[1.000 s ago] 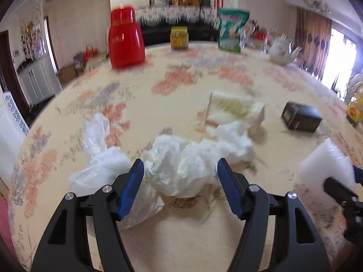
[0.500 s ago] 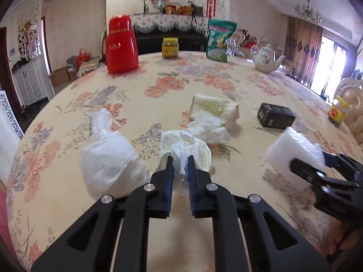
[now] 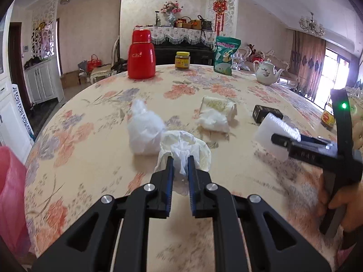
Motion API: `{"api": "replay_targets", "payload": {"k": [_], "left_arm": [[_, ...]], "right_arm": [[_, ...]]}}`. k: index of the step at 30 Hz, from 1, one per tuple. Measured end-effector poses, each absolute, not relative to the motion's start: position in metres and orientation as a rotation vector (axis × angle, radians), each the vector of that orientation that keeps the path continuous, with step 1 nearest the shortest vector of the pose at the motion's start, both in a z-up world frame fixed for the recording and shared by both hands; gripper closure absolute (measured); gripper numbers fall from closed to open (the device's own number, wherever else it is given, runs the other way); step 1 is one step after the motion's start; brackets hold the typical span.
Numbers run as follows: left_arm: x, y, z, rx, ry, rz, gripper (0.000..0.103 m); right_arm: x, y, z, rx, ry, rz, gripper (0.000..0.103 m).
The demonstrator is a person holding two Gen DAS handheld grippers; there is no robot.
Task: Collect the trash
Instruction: 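Grasp crumpled white tissue with the left tool while the right tool holds the foam, then carry the tissue and foam piece with both tools over the wastebasket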
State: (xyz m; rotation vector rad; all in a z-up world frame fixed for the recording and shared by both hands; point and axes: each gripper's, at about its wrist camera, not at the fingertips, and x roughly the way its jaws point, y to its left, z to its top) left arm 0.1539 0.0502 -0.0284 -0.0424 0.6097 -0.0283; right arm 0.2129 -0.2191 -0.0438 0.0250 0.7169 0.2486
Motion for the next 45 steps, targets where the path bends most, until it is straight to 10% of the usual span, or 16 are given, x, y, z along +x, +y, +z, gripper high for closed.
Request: {"api": "replay_targets", "payload": {"k": [45], "left_arm": [[0.032, 0.193, -0.032, -0.147, 0.532, 0.247, 0.091]], "right_arm": [[0.09, -0.027, -0.005, -0.186, 0.581, 0.657, 0.037]]}}
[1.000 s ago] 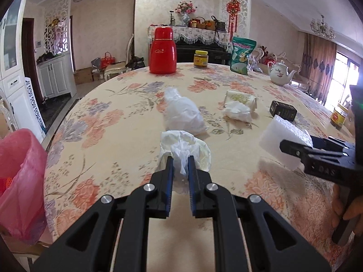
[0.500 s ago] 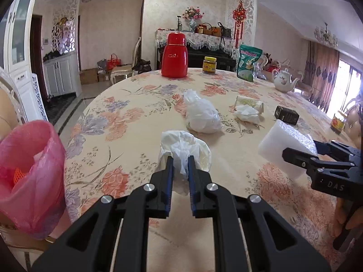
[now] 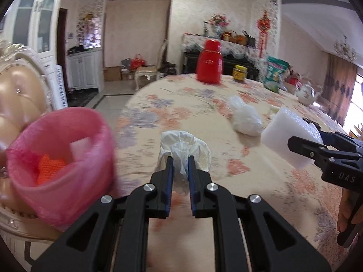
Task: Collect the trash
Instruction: 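Carry the tissue and foam piece with both tools over the wastebasket, then open the left tool to drop the tissue while the right tool releases the foam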
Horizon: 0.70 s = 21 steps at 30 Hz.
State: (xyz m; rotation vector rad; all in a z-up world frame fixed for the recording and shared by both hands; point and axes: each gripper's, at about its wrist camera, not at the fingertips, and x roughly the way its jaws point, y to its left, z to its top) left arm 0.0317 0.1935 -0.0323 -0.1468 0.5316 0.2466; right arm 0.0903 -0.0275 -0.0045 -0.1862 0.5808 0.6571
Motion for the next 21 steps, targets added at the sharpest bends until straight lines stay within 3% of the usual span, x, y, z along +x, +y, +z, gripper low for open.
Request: {"api": "replay_targets", "payload": {"k": [14, 21], "left_arm": [[-0.039, 0.294, 0.002, -0.21, 0.401, 0.517, 0.09], [-0.046, 0.366, -0.001, -0.269, 0.447, 0.594, 0.089]], "right_arm": [[0.062, 0.1, 0.019, -0.247, 0.482, 0.95, 0.036], [0.069, 0.178, 0.017, -0.255, 0.507, 1.057, 0.036]]}}
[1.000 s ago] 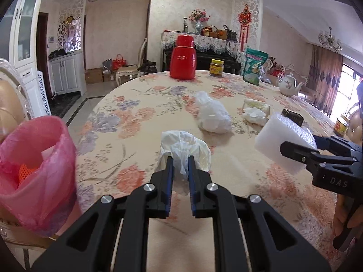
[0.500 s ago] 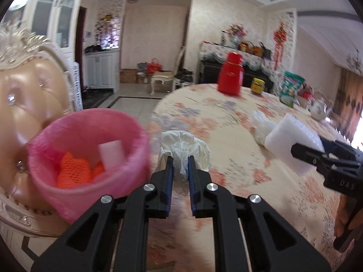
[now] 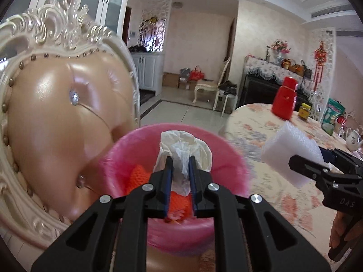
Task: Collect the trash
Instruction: 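Open the left tool to drop the tissue while the right tool releases the foam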
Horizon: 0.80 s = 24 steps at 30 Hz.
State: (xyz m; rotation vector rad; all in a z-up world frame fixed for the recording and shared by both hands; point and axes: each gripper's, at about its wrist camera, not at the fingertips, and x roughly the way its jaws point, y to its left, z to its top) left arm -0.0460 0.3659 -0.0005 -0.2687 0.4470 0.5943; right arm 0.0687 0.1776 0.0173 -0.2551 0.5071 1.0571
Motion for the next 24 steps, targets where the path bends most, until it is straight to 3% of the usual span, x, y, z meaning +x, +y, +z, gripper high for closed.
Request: {"api": "replay_targets", "payload": {"k": [9, 10, 11, 13, 15, 17, 22, 24], "left_arm": [[-0.03, 0.416, -0.003, -0.286, 0.455, 0.624, 0.082], [-0.029, 0.42, -0.003, -0.285, 0.457, 0.633, 0.071], [-0.03, 0.423, -0.003, -0.286, 0.454, 0.646, 0.051], [-0.034, 0.426, -0.001, -0.293, 0.425, 0.677, 0.035], [-0.043, 0.423, 0.001, -0.298, 0.405, 0.682, 0.032], [-0.051, 0.419, 0.003, -0.281, 0.395, 0.7, 0.023], [-0.062, 0.395, 0.003, -0.215, 0.388, 0.753, 0.007], [-0.067, 0.381, 0.002, -0.194, 0.387, 0.757, 0.005]], "right_arm": [[0.082, 0.248, 0.013, -0.26, 0.534, 1.099, 0.034], [0.082, 0.253, 0.012, -0.268, 0.531, 1.105, 0.033], [0.081, 0.256, 0.011, -0.274, 0.523, 1.108, 0.028], [0.08, 0.263, 0.009, -0.301, 0.509, 1.108, 0.026], [0.079, 0.259, 0.009, -0.302, 0.505, 1.11, 0.024], [0.079, 0.25, 0.01, -0.284, 0.508, 1.115, 0.019], [0.075, 0.21, 0.015, -0.266, 0.492, 1.096, 0.019], [0.073, 0.191, 0.015, -0.271, 0.481, 1.078, 0.019]]}}
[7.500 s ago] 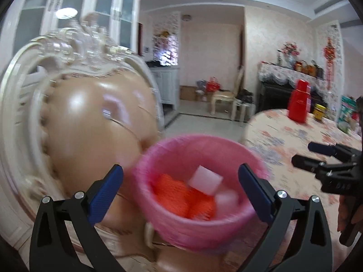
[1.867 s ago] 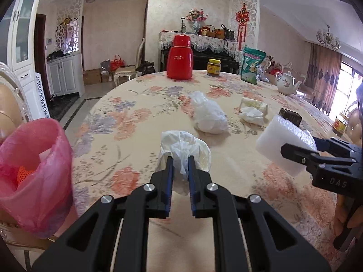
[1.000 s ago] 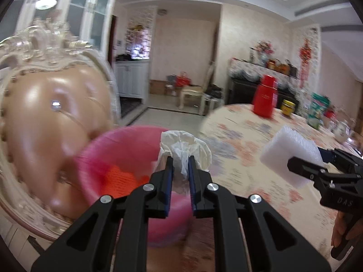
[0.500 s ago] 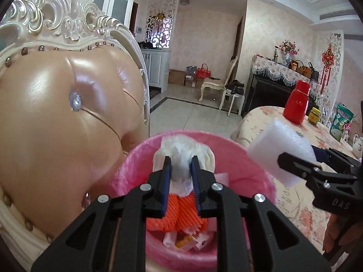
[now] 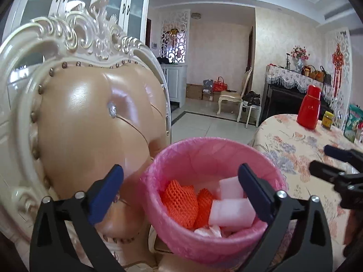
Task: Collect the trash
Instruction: 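Open the left tool to drop the tissue while the right tool releases the foam, then move both tools back over the table toward the black box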
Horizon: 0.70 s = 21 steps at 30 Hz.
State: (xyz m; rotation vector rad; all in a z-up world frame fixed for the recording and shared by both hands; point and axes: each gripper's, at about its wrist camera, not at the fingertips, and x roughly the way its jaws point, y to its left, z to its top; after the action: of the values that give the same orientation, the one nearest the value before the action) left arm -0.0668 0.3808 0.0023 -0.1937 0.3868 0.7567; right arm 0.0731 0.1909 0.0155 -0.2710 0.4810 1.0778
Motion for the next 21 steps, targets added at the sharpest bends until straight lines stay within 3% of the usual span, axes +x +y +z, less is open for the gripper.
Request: {"api": "replay_targets", "payload": {"k": [10, 21], "left_arm": [[-0.001, 0.276, 0.001, -0.066, 0.441, 0.502, 0.005], [0.102, 0.146, 0.008, -0.108, 0.473, 0.184, 0.005]], "right_arm": [[0.088, 0.051, 0.009, -0.218, 0.486, 0.859, 0.019], [0.136, -0.111, 0.005, -0.125, 0.498, 0.526, 0.019]]}}
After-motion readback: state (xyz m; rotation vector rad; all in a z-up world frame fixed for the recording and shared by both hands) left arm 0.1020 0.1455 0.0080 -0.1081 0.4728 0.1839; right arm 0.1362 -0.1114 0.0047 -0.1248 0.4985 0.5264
